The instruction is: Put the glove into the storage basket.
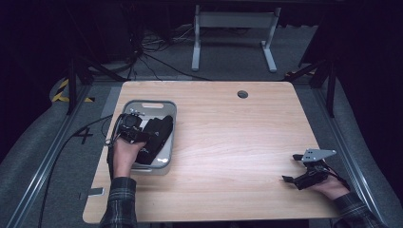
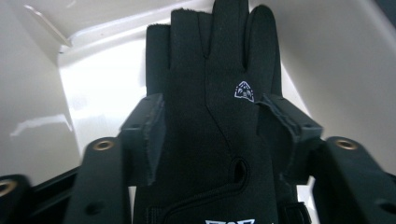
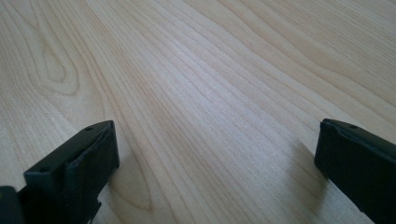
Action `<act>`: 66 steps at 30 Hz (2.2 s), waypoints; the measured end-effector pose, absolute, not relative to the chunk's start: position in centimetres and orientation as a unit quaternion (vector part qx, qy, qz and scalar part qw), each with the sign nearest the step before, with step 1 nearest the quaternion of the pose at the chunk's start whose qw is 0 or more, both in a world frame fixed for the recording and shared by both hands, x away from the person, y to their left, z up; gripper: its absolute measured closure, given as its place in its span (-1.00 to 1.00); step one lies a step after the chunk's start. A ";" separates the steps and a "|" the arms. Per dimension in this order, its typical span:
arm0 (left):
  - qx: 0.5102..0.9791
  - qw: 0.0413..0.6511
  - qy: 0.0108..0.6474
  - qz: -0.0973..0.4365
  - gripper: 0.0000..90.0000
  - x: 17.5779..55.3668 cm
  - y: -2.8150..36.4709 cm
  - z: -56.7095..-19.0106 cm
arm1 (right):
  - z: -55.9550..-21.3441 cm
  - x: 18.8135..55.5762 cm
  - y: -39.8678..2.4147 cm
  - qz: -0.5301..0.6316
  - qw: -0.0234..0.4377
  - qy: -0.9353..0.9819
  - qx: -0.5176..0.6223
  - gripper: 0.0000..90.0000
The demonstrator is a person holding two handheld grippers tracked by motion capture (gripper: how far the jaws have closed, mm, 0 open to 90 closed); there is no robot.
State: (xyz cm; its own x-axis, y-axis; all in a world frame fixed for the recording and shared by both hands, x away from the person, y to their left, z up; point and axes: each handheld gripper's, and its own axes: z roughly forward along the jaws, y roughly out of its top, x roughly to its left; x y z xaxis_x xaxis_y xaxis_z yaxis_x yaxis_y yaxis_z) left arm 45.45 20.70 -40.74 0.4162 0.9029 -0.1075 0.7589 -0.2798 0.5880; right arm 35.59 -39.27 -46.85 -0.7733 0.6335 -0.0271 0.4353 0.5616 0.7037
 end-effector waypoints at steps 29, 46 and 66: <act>0.806 0.354 0.454 0.137 -0.68 44.3 14.1 -36.4 | -46.8 35.6 -39.3 0.354 0.140 0.873 0.306 -0.99; 0.819 0.389 0.405 0.121 -0.68 42.9 7.4 -36.5 | -46.8 35.6 -39.3 0.355 0.139 0.873 0.305 -0.99; 0.846 0.385 0.355 0.099 -0.68 40.0 1.1 -39.6 | -46.8 35.6 -39.3 0.355 0.138 0.874 0.303 -0.99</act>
State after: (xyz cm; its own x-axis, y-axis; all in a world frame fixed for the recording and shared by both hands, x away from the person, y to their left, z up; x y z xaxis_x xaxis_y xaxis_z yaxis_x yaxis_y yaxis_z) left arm 40.04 1.09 -39.62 0.7285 0.6769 -0.1052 0.5236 -0.4512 0.7227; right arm 35.63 -39.27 -46.85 -0.7783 0.6274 -0.0254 0.4319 0.5642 0.7036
